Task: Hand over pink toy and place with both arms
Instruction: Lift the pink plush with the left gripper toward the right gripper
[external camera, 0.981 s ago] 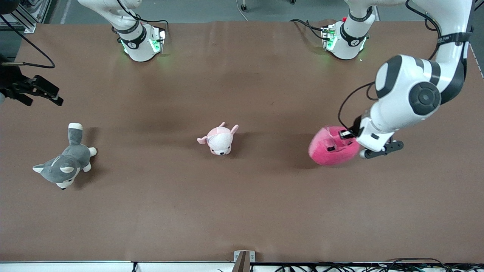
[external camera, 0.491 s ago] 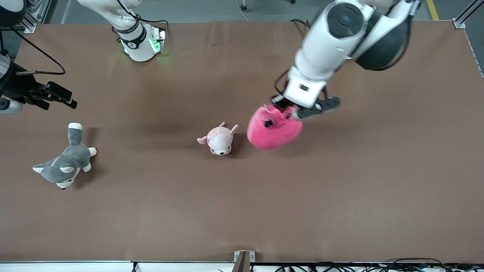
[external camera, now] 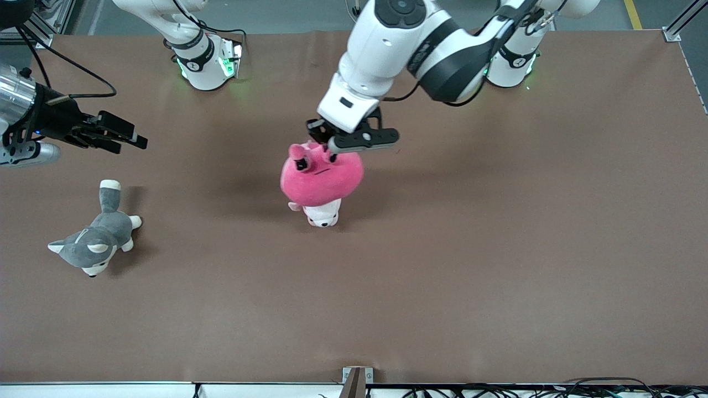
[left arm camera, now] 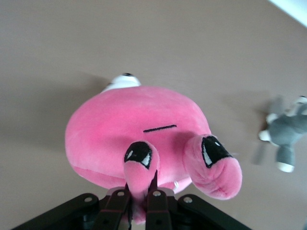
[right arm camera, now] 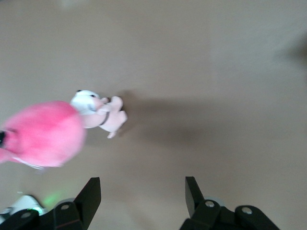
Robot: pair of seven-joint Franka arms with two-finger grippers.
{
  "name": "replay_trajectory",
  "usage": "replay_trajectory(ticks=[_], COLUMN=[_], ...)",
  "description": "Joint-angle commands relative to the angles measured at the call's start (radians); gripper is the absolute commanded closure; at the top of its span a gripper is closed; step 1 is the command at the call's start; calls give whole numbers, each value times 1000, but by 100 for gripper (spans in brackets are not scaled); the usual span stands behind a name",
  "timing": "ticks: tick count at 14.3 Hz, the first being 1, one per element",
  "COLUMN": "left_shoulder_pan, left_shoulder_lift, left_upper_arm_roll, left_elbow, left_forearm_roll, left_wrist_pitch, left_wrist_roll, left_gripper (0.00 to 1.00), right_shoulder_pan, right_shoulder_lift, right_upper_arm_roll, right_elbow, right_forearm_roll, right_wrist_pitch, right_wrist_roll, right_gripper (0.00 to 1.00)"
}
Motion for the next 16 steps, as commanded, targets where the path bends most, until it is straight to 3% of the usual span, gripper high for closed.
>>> replay_trajectory(ticks=[1,5,11,13,16], left_shoulder_pan=[-43,-49,-49,-49,-49], left_shoulder_lift=[39,22,17,16,14], left_upper_arm_roll=[13,13,11,10,7], left_elbow=[43,43,43,43,43], left_forearm_roll=[5,7,7,5,8], left_wrist_pitch=[30,36,39,39,39], left_wrist_roll=[-2,-2,-4,-5,-10], left_gripper=[100,100,100,100,100], right_shoulder_pan=[59,123,238,256,280], right_shoulder_lift=[4,27,68,88,104], right_upper_arm_roll=[-4,-5,-4,-5,-4], right_elbow=[12,10,12,13,16], right_forearm_roll=[48,108,123,203,214], right_wrist_pitch=[0,42,100,129,148], right_wrist_roll=[90,90,95,98,96], right_gripper=[27,28,34,35,35])
